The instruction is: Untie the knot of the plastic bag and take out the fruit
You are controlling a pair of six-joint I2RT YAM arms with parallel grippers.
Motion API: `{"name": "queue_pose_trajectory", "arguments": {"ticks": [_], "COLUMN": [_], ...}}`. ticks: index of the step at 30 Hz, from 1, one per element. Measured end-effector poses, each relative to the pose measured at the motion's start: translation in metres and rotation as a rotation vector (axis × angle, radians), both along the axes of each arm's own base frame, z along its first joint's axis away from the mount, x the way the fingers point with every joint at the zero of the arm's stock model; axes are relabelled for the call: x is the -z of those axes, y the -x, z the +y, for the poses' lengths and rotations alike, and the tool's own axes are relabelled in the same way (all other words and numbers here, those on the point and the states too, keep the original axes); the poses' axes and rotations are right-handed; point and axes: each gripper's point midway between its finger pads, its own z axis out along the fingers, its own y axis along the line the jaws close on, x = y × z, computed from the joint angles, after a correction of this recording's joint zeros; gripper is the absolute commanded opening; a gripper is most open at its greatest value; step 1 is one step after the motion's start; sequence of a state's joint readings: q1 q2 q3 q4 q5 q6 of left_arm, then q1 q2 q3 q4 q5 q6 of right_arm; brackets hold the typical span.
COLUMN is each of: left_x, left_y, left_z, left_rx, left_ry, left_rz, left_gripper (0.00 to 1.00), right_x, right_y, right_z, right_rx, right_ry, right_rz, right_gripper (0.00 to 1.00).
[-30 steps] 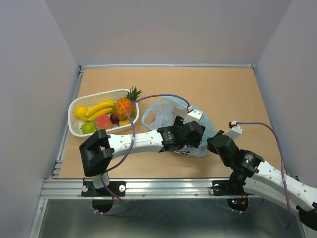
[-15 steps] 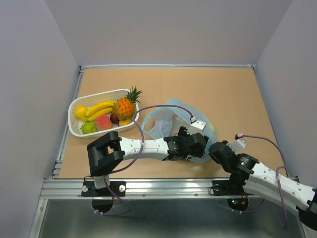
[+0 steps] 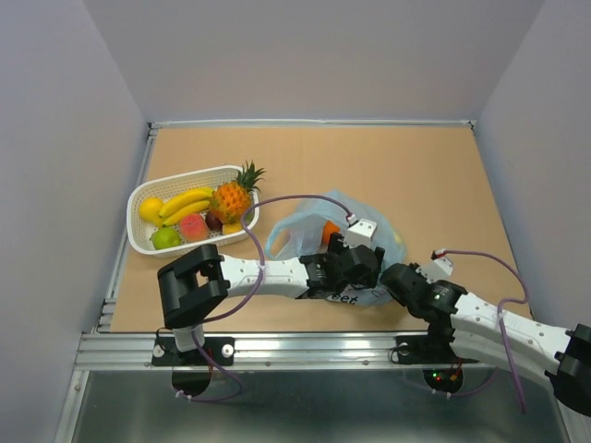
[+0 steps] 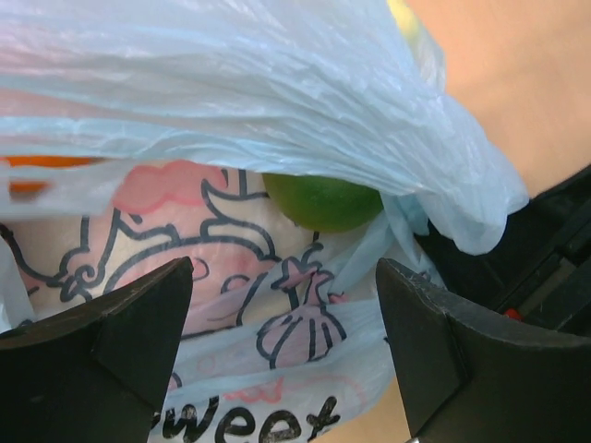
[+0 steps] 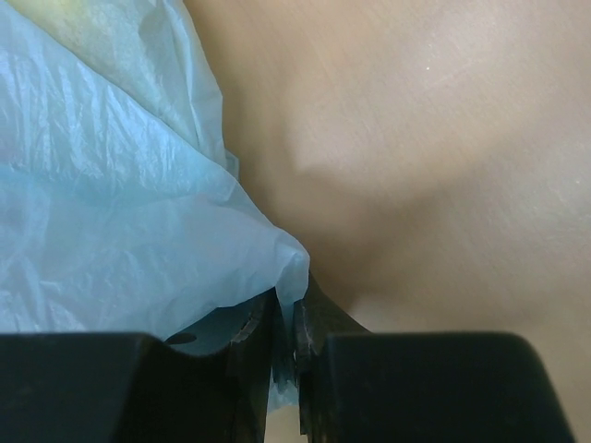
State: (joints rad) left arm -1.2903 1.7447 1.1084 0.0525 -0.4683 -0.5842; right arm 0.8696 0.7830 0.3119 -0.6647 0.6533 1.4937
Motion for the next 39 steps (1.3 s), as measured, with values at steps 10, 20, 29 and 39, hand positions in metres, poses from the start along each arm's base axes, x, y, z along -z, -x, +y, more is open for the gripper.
{"name": "queue_pose_trajectory", "arguments": {"ticks": [10,20,29,39], "left_x": [0.001,0.013,-0.045,0.005], "left_y": [-0.041,-0.047,-0.058,-0.044], "left_z": [-0.016,-0.015,0.007,-0.011], "left_rx": [-0.046,-0.055,-0.128,0.035], "left_ry": [0.062,0.039,0.079,-0.002], "left_rz": [-0.001,0.021,-0.064,0.023], "left_gripper": [0.98,0.99,0.99,0.99], "right_x": [-0.009,-0.013,-0.015,-0.018], "right_y": [-0.003,-0.004,-0.004,-0.005], "right_z": [0.005,0.008,0.009,0.01], "right_rx": [-0.029,-0.055,-0.076,-0.084], "right_ry": [-0.025,-0.034,-0.029,-0.037], "right_rz": [-0.035,-0.045,-0.051,-0.064], "right_gripper": [0.17,0.17,0.17,0.17]}}
